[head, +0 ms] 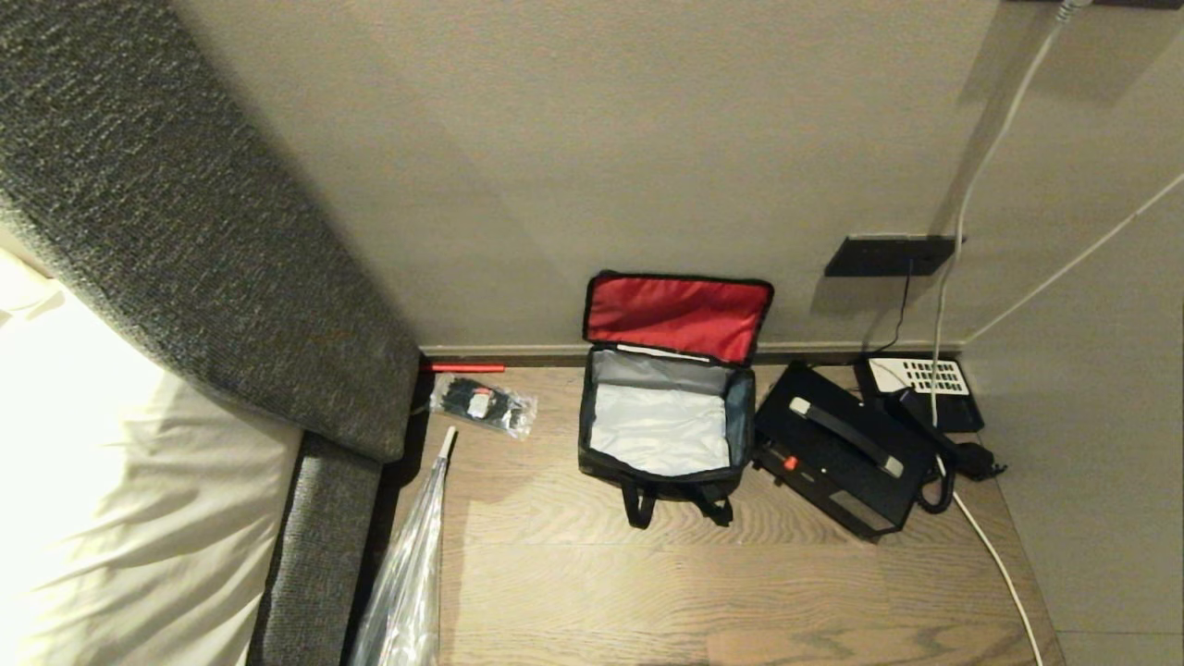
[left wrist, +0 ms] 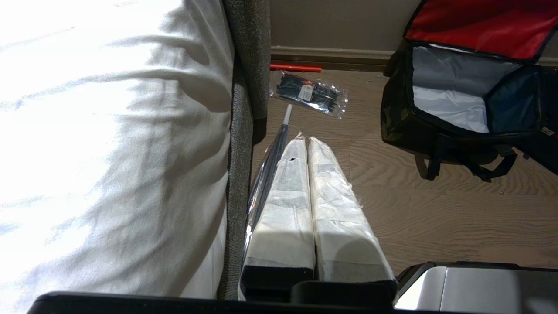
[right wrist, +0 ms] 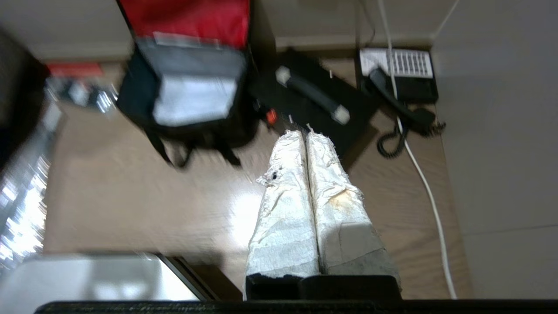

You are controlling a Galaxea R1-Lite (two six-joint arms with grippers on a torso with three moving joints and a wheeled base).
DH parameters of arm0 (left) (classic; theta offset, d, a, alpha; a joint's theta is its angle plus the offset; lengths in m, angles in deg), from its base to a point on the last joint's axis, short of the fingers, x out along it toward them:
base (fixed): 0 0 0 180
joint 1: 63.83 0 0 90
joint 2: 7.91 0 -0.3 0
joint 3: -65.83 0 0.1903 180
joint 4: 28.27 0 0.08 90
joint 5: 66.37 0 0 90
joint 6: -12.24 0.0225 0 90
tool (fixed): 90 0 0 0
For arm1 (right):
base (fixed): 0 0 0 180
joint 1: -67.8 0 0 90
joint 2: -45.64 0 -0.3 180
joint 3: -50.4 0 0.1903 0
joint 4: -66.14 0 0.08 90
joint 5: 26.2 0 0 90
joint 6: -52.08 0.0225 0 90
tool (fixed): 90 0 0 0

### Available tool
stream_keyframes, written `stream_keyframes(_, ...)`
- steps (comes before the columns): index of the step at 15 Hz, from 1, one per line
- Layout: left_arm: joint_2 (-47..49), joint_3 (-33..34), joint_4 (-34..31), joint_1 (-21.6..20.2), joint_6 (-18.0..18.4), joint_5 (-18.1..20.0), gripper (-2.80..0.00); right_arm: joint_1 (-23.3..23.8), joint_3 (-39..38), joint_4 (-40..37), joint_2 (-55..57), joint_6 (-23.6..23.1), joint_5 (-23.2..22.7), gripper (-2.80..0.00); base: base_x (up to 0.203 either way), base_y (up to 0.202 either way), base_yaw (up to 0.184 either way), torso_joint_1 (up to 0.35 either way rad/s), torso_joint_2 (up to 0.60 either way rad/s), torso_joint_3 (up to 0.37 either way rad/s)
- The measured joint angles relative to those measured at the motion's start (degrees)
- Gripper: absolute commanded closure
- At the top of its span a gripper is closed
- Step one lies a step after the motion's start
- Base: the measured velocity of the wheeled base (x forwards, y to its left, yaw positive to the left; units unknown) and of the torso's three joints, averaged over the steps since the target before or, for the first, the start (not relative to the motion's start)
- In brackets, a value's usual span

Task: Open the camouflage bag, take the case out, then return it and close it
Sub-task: Grip the handle again

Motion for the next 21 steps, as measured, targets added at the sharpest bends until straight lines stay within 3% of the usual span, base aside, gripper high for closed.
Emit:
stream_keyframes(2, 0.0, 0.0, 0.0, 0.0, -0.02, 0.0, 0.0, 0.0, 10.73, -9.09, 0.02, 2.36, -0.86, 0.0, 0.0, 0.0, 0.0, 0.0, 0.0, 0.0)
stream_keyframes(5, 0.0, 0.0, 0.0, 0.0, 0.0, 0.0, 0.0, 0.0, 28.9, -28.54, 1.12, 5.82, -4.12, 0.0, 0.0, 0.0, 0.0, 0.0, 0.0, 0.0)
stream_keyframes(7, 0.0, 0.0, 0.0, 0.0, -0.01, 0.0, 0.0, -0.28, 34.3, -34.24, 6.47, 8.19, -4.9, 0.0, 0.0, 0.0, 0.0, 0.0, 0.0, 0.0)
stream_keyframes(11, 0.0, 0.0, 0.0, 0.0, -0.04, 0.0, 0.0, -3.08, 37.64, -25.47, 31.74, 7.52, -3.61, 0.0, 0.0, 0.0, 0.0, 0.0, 0.0, 0.0)
stream_keyframes(18, 0.0, 0.0, 0.0, 0.0, -0.02, 0.02, 0.0, -5.68, 38.5, -5.58, 78.16, -4.79, 1.96, 0.0, 0.0, 0.0, 0.0, 0.0, 0.0, 0.0)
stream_keyframes(19, 0.0, 0.0, 0.0, 0.0, -0.03, 0.0, 0.0, -5.79, 39.06, -2.14, 83.46, -6.36, 2.65, -2.8, 0.0, 0.0, 0.0, 0.0, 0.0, 0.0)
stream_keyframes(21, 0.0, 0.0, 0.0, 0.0, -0.02, 0.0, 0.0, -6.03, 40.97, 5.51, 94.3, -11.32, 4.76, -2.8, 0.0, 0.0, 0.0, 0.0, 0.0, 0.0)
